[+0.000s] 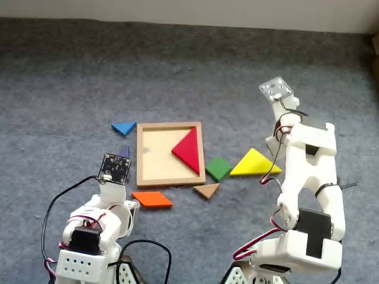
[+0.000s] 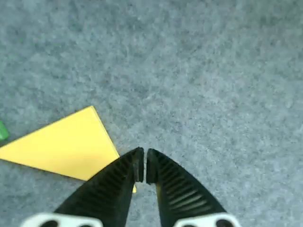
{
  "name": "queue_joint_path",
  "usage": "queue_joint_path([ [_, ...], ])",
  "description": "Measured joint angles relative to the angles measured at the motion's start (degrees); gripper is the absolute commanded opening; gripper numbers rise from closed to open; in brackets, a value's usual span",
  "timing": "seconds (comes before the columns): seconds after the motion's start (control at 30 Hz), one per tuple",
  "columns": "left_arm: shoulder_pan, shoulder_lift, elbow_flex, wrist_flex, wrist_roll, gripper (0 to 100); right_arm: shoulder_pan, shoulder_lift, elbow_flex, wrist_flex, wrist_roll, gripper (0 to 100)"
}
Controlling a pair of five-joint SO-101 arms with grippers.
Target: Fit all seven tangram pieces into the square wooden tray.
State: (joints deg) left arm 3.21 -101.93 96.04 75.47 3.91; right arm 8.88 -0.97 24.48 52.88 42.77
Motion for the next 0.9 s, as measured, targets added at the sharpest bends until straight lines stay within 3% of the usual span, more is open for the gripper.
queue_joint_path([
  [0.27, 0.0, 0.0, 0.0, 0.0, 0.0, 15, 3.3, 15.4, -3.3, -0.5, 0.2, 0.5],
  [0.4, 0.0, 0.0, 0.0, 0.0, 0.0, 15, 3.6, 16.8, -6.7, 5.8, 0.2, 0.5],
  [0.53, 0.0, 0.0, 0.0, 0.0, 0.0, 15, 3.7, 13.3, -5.7, 17.4, 0.4, 0.5],
  [0.67, 0.1, 0.0, 0.0, 0.0, 0.0, 15, -1.3, 6.2, -3.6, 25.7, 0.4, 0.5],
  [0.9, 0.1, 0.0, 0.0, 0.0, 0.0, 15, -9.5, -6.6, 7.4, 27.6, -4.1, 0.7],
])
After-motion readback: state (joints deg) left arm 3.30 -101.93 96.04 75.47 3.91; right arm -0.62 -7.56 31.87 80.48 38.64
